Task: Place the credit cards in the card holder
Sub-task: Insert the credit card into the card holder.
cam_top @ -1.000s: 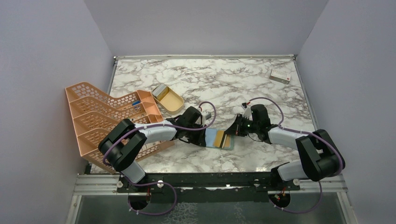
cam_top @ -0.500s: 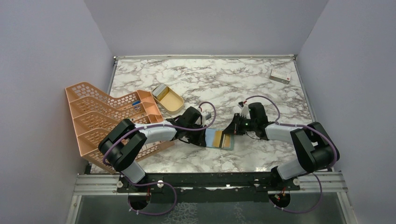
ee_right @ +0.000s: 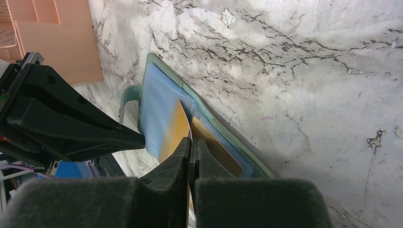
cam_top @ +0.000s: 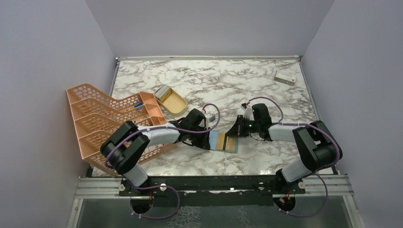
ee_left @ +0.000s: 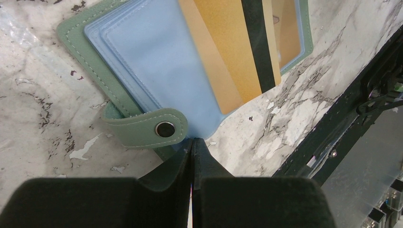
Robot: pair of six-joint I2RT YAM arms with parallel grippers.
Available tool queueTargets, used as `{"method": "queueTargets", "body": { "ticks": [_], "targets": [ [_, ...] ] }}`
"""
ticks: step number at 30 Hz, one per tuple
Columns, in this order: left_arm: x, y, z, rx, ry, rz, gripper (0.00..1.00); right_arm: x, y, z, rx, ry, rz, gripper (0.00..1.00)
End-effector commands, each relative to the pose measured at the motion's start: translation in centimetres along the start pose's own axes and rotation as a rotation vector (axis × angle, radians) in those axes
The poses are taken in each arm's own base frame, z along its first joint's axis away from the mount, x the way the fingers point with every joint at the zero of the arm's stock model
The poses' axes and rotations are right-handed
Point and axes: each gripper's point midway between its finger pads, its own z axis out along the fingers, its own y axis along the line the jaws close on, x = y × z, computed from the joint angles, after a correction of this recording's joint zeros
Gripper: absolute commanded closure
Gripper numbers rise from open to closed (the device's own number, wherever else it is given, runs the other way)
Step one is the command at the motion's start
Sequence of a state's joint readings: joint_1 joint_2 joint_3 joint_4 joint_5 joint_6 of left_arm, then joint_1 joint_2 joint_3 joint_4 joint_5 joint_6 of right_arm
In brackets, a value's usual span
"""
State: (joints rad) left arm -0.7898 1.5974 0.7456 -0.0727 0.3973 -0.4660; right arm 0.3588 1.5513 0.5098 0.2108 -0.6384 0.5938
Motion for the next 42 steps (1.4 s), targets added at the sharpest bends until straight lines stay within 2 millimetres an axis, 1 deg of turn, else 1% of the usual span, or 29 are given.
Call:
{"method": "queueTargets", "body": {
  "ticks": [1, 5, 7, 8, 12, 14, 16, 18, 20, 23, 27, 32, 37, 38, 40, 42],
  "targets": [
    [-0.2, -0.3, 0.1, 0.003, -0.012, -0.001, 0.90, -0.9, -0.1, 0.5, 0.001, -0.010, -0.035, 0.99],
    [-1.7, -0.7, -1.1, -0.029, -0.069, -0.016, 0.79, -0.8, -0.3, 0.5, 0.009, -0.006, -0.037, 0.99],
    [-2.5, -0.7, -1.9, -0.058, -0.103, -0.017, 0.71, -0.7, -0.4, 0.6, 0.011, -0.002, -0.037, 0.99],
    [-2.9, -0.5, -2.3, -0.076, -0.120, -0.018, 0.66, -0.7, -0.4, 0.6, 0.011, -0.003, -0.038, 0.99],
    [-4.2, 0.6, -3.6, -0.173, -0.197, -0.013, 0.54, -0.7, -0.5, 0.6, 0.010, -0.003, -0.037, 0.99],
    [-4.4, 1.3, -4.0, -0.208, -0.215, -0.008, 0.48, -0.6, -0.5, 0.7, 0.008, 0.000, -0.034, 0.99],
    [-4.2, 1.5, -3.8, -0.210, -0.217, 0.014, 0.43, -0.7, -0.4, 0.7, 0.004, 0.001, -0.036, 0.99],
    [-4.1, 1.8, -3.6, -0.212, -0.225, 0.020, 0.41, -0.7, -0.4, 0.8, 0.001, 0.002, -0.036, 0.99],
    [-3.8, 2.0, -3.2, -0.210, -0.222, 0.015, 0.41, -0.7, -0.4, 0.8, 0.000, 0.001, -0.034, 0.99],
    [-3.4, 2.0, -2.3, -0.186, -0.198, 0.007, 0.46, -0.6, -0.3, 0.9, -0.009, 0.004, -0.037, 0.99],
    [-3.1, 1.4, -1.1, -0.124, -0.179, 0.008, 0.56, -0.6, -0.3, 1.1, -0.016, 0.012, -0.041, 0.99],
    [-3.1, 0.5, -0.7, -0.069, -0.180, 0.012, 0.66, -0.9, -0.3, 1.1, -0.010, 0.007, -0.045, 0.99],
    [-2.7, 0.4, -0.4, -0.048, -0.173, -0.009, 0.69, -1.4, -0.1, 1.3, -0.005, 0.003, -0.047, 0.98],
    [-2.5, 0.3, -0.3, -0.040, -0.171, -0.014, 0.69, -1.4, -0.2, 1.4, 0.004, 0.007, -0.044, 0.96],
    [-2.2, 0.2, -0.2, -0.028, -0.166, -0.031, 0.69, -1.4, -0.7, 1.4, 0.041, 0.011, -0.033, 0.87],
    [-2.0, 0.1, -0.2, -0.016, -0.166, -0.045, 0.69, -1.9, -1.3, 1.1, 0.103, 0.002, -0.029, 0.79]
  ]
}}
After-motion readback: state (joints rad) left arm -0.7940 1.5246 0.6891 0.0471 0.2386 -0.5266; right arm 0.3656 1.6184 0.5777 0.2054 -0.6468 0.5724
